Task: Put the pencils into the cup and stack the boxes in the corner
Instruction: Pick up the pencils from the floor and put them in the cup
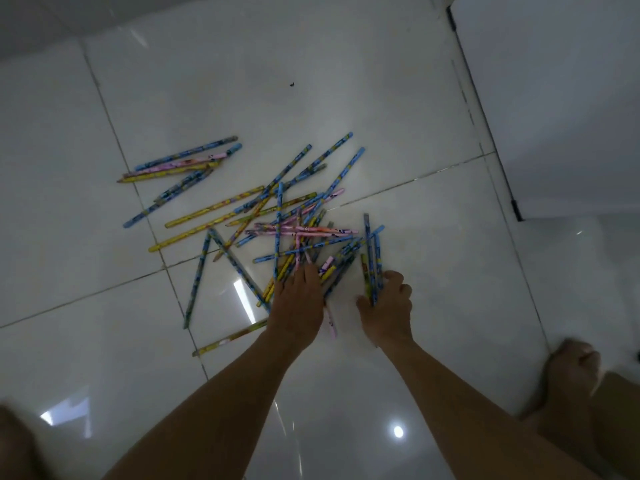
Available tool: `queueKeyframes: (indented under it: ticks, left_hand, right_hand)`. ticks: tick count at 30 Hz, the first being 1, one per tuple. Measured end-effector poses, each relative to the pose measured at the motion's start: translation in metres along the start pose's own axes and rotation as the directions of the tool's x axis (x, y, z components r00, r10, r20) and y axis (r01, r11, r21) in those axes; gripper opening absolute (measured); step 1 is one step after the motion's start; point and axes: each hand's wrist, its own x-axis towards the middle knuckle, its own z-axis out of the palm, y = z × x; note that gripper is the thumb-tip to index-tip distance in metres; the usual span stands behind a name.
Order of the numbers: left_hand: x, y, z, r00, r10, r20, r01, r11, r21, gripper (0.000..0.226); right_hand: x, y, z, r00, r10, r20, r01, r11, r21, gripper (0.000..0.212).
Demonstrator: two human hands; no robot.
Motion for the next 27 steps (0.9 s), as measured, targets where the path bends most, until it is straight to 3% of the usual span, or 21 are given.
queueKeyframes:
  ticks: [4,8,15,20,24,27]
  left_hand:
    - [0.002,-0.010,-0.008,1.000,0.015,-0.025,-0.021,0.970,-0.242,0.037]
    - [-0.001,-0.017,-0.015,1.000,0.013,-0.011,-0.016,0.936,-0.351,0.047]
    - [-0.008,-0.018,-0.027,0.995,-0.091,-0.047,0.045,0.799,-0.600,0.025]
    - [-0.005,-0.023,-0.043,0.973,-0.219,-0.079,0.118,0.755,-0.645,0.017]
    - [-0.002,-0.035,-0.052,0.957,-0.272,-0.098,0.143,0.740,-0.658,0.019]
    - [-0.003,-0.047,-0.055,0.948,-0.304,-0.095,0.168,0.731,-0.661,0.018]
  right_hand:
    - [0.003,-0.001,0.005,0.998,-0.063,-0.018,0.063,0.998,0.001,0.041]
    - [0.006,-0.001,0.012,0.998,-0.061,-0.002,0.061,0.998,-0.023,0.032]
    - [0.003,-0.005,0.024,0.998,-0.057,-0.030,0.057,0.998,-0.022,0.027]
    - [-0.002,-0.013,0.028,1.000,-0.005,-0.018,0.008,0.986,0.165,0.003]
    - [-0.008,-0.040,0.024,0.999,0.045,0.022,-0.050,0.939,0.340,0.012]
    - [-0.009,-0.075,0.027,0.967,0.214,0.136,-0.254,0.832,0.493,0.043]
